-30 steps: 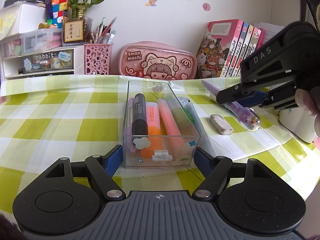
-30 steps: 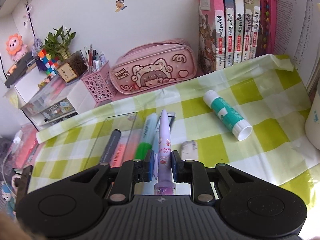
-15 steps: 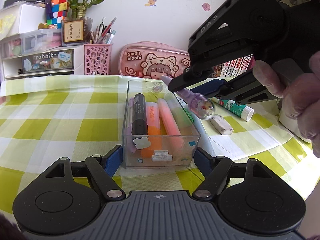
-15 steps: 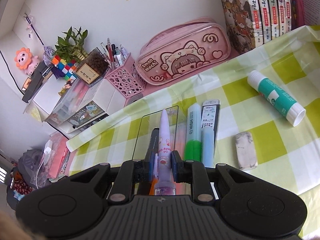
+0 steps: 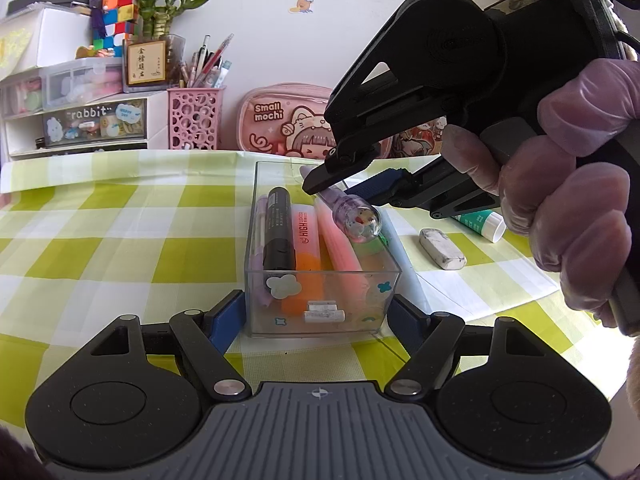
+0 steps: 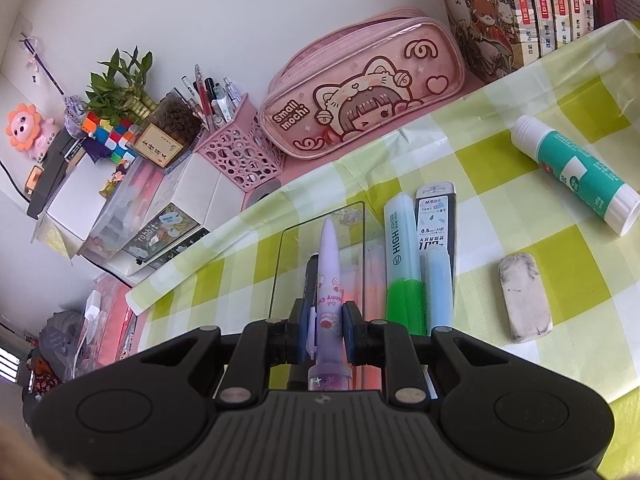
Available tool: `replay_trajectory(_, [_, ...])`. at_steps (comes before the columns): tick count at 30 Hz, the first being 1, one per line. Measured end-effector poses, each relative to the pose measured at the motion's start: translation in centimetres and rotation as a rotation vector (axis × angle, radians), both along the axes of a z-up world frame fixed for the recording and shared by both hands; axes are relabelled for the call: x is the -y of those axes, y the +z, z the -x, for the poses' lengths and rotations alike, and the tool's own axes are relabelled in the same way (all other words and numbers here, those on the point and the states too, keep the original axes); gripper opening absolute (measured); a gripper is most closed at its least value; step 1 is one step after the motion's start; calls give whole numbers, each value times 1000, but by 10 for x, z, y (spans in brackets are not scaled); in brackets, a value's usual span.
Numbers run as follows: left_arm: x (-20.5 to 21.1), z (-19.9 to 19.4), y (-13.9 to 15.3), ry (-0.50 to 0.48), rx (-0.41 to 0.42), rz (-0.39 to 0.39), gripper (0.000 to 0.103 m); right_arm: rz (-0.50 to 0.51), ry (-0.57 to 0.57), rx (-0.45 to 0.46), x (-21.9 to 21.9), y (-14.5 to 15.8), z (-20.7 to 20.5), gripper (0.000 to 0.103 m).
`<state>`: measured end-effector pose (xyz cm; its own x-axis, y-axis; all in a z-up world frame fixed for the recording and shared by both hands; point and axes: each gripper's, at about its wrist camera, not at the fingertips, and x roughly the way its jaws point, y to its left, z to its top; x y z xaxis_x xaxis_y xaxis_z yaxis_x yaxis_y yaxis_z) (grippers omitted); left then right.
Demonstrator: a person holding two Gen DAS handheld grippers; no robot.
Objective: Organize stationery
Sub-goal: 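Lower the lavender pen into the clear box and open the right gripper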
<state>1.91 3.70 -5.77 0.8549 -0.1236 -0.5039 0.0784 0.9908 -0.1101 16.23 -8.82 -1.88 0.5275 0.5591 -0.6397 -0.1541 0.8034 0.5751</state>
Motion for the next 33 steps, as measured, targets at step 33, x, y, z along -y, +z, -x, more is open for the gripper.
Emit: replay_trajectory(33, [0, 0, 0, 0, 0, 1, 75, 94, -2, 106, 12, 19, 20, 43])
